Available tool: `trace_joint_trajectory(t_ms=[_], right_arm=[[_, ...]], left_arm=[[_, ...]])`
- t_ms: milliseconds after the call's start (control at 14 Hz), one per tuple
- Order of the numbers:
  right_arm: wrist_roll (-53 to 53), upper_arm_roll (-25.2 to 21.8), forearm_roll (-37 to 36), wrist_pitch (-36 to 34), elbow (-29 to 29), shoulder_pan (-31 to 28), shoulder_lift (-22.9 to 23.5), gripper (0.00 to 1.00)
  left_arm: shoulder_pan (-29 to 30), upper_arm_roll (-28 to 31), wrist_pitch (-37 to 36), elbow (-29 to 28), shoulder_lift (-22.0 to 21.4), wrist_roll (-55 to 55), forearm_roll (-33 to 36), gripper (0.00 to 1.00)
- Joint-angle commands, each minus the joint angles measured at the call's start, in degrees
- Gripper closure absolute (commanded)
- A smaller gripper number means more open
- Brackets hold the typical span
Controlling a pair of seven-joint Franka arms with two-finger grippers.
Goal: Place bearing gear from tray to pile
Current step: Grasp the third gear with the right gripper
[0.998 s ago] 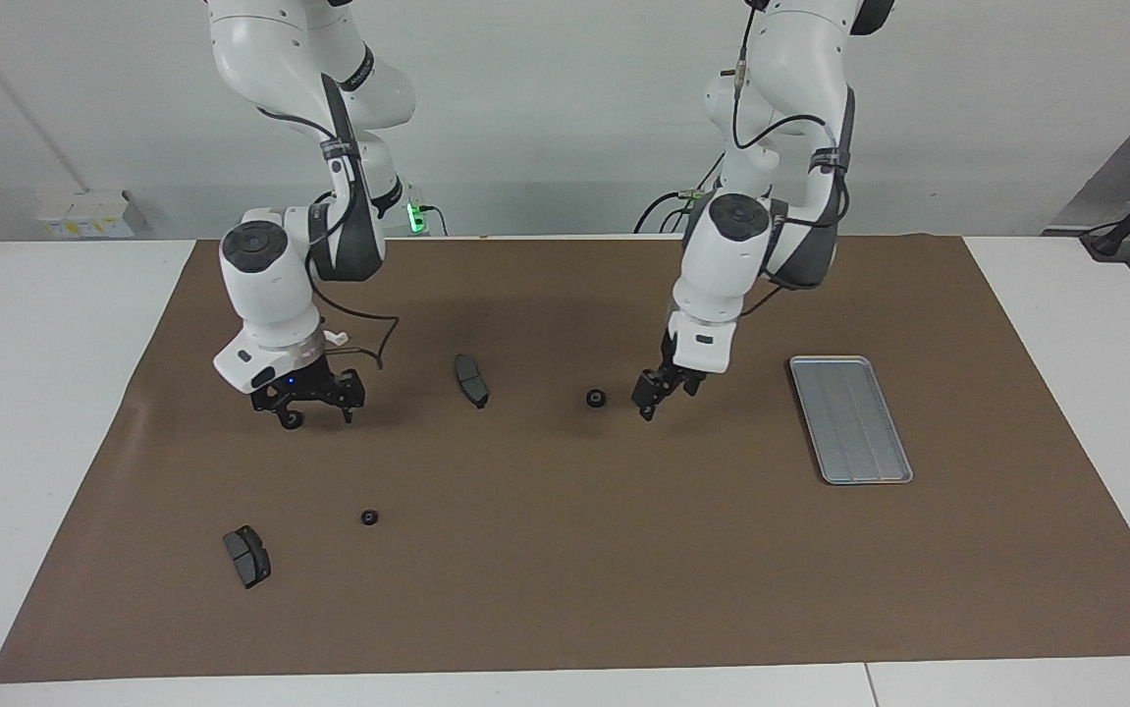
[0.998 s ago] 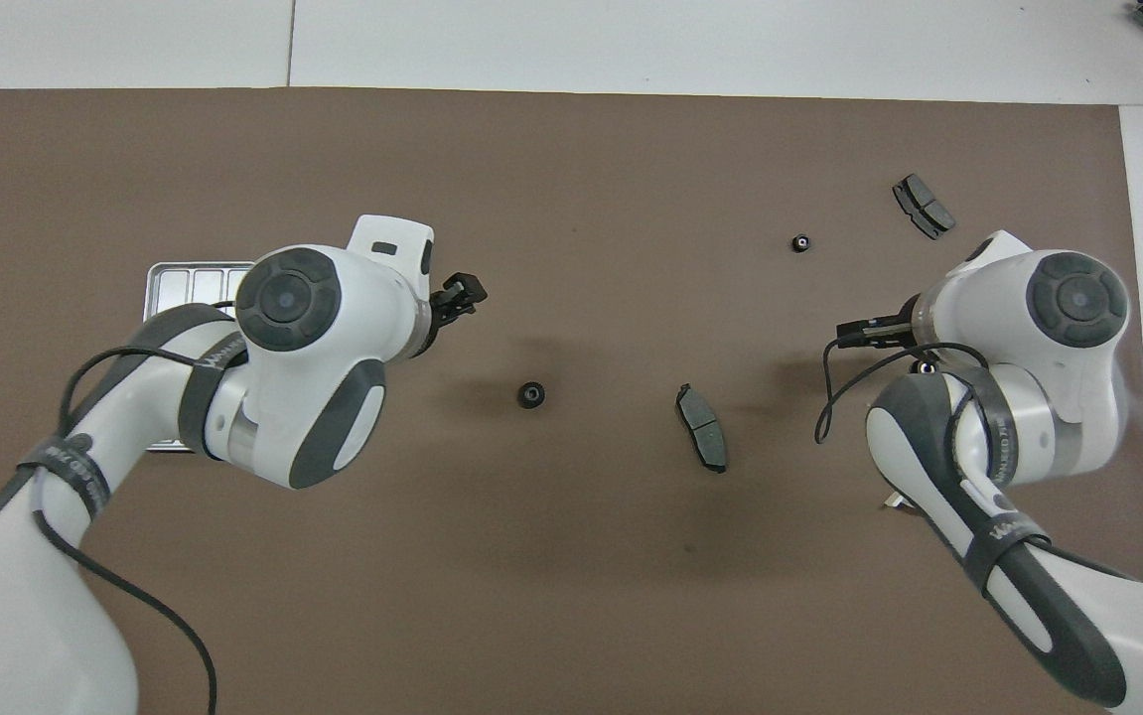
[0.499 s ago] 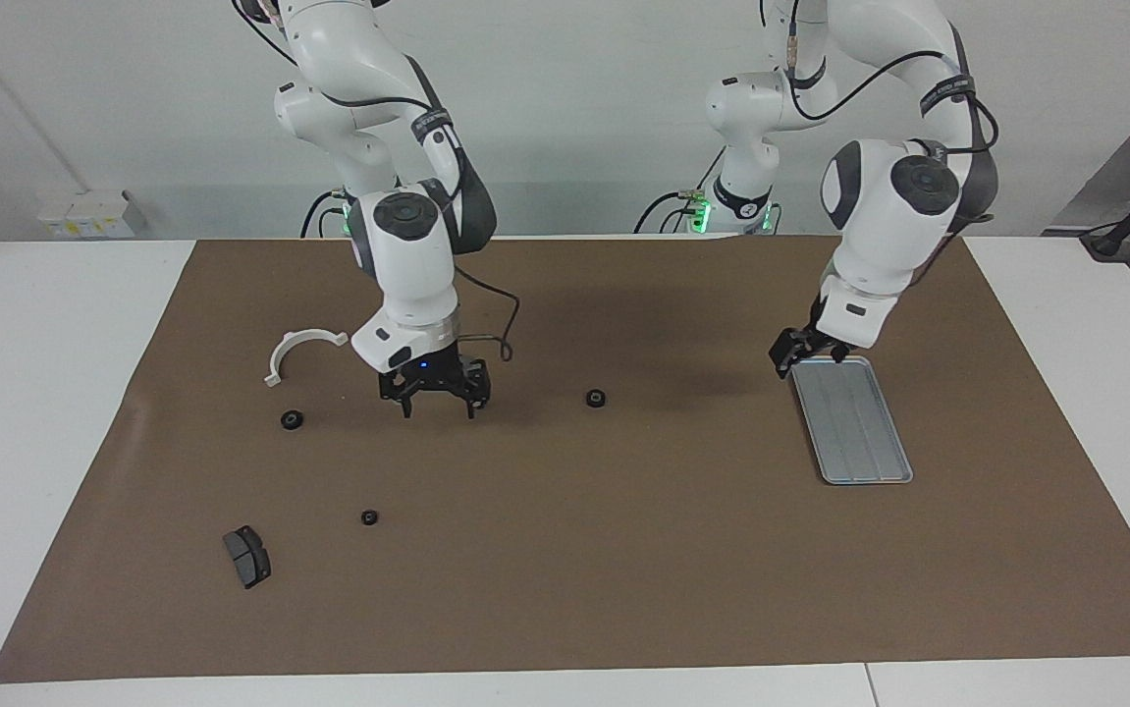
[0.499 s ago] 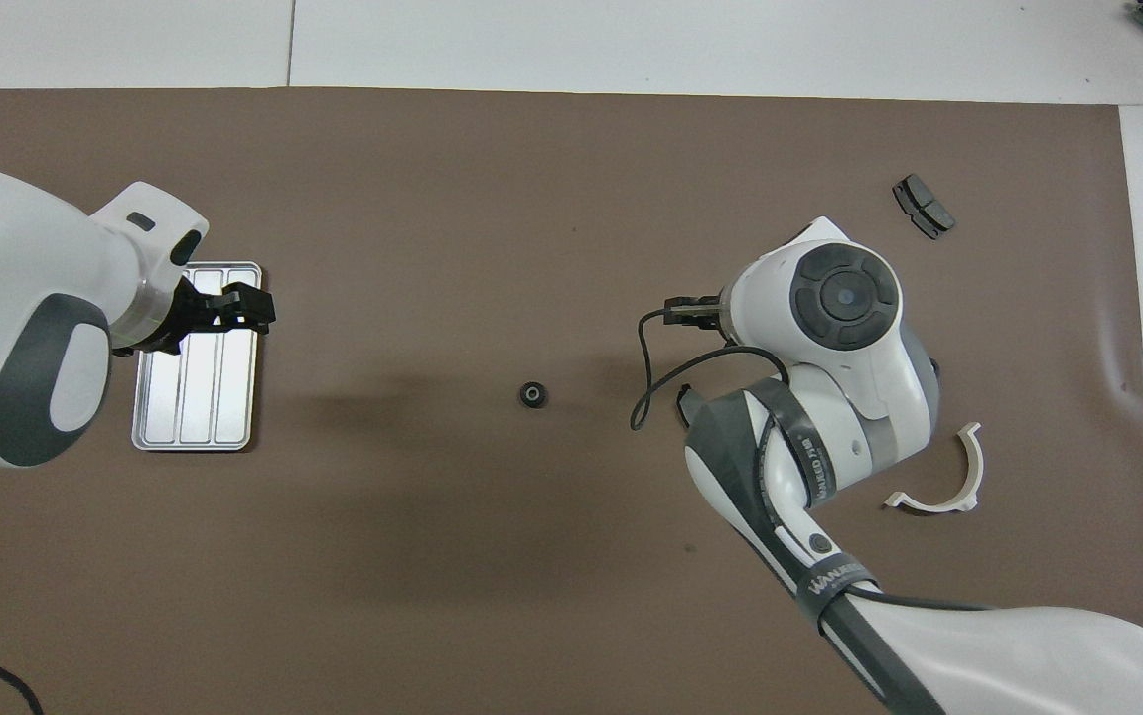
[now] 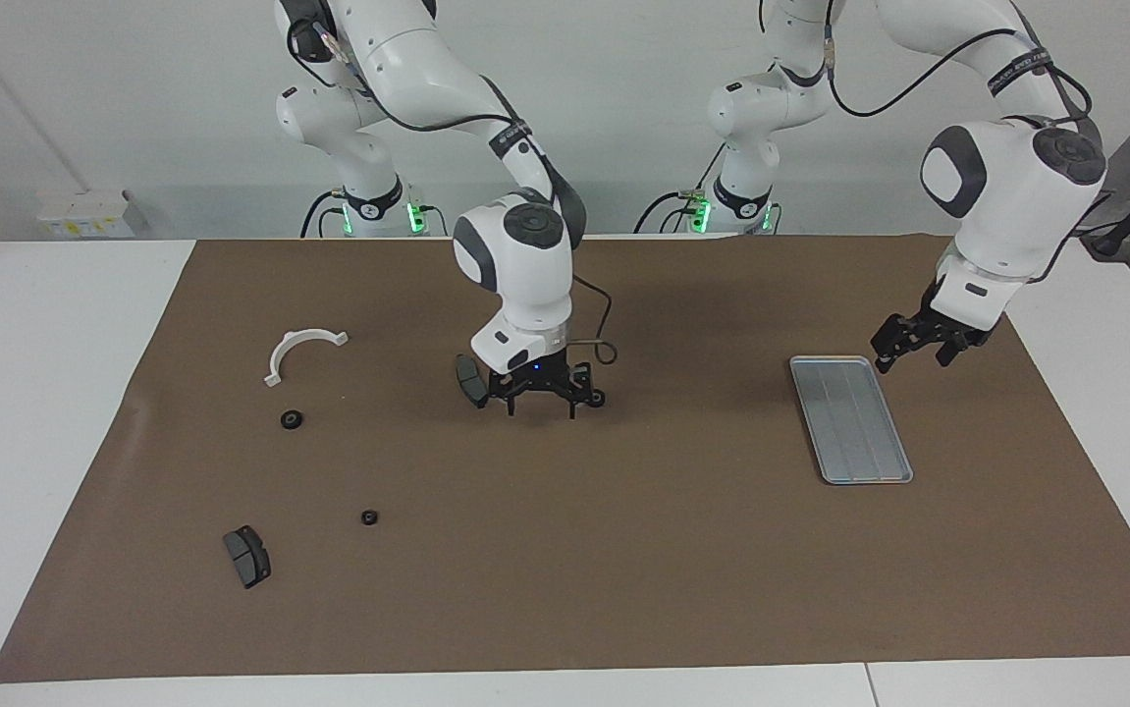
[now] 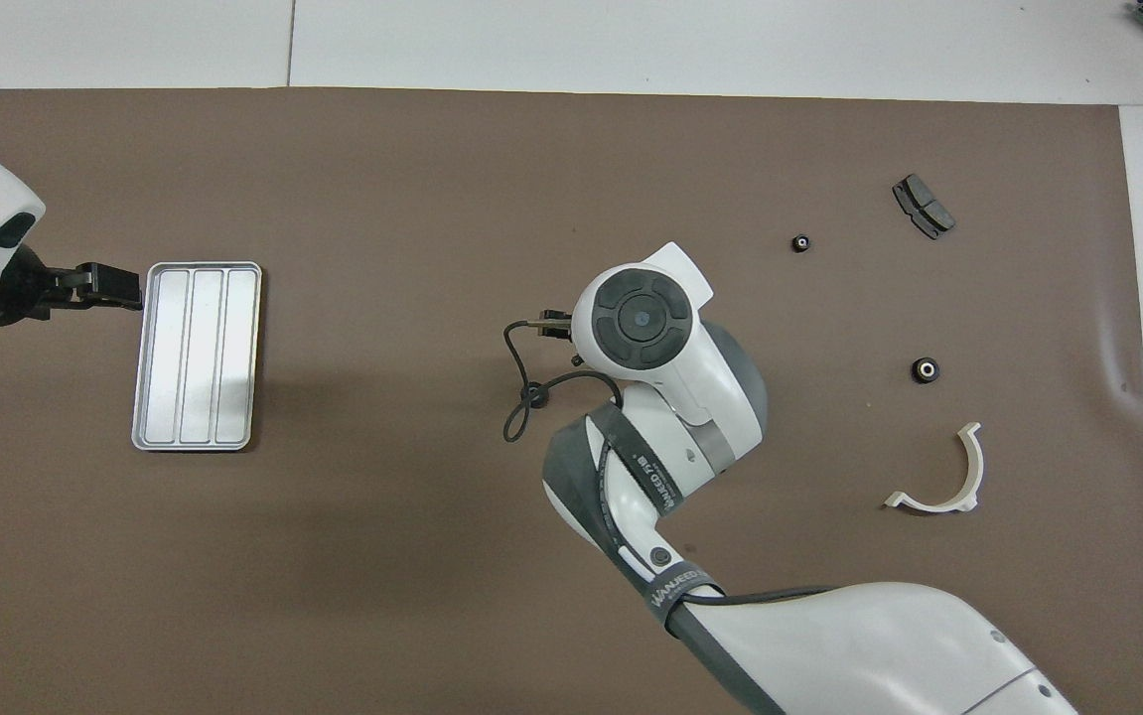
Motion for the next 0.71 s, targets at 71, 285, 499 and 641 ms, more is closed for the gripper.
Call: trace_joint_trajectory(t_ms=[71, 285, 499, 641], right_arm=[[2.6, -0.1, 1.2, -1.9, 5.3, 2.9, 5.2, 0.0], [3.2, 0.0, 1.0, -2.0, 5.1, 3.7, 5.8, 0.0], [3.2, 0.4, 1.1, -1.8, 4.0, 5.2, 5.7, 0.01], [3.2, 0.4, 1.1, -1.9, 3.0, 6.2, 5.3, 0.1]], left_arm=[[-2.2, -1.2, -1.6, 1.2, 0.3, 0.7, -0.5, 0.0], [-4.3, -1.2, -2.0, 1.0, 0.1, 0.8, -0.5, 0.0], [-4.6, -1.3, -2.6, 1.3, -0.4, 1.2, -0.4, 0.0], [-4.5, -1.3, -2.7, 2.8, -1.3, 0.8, -0.5, 0.0]])
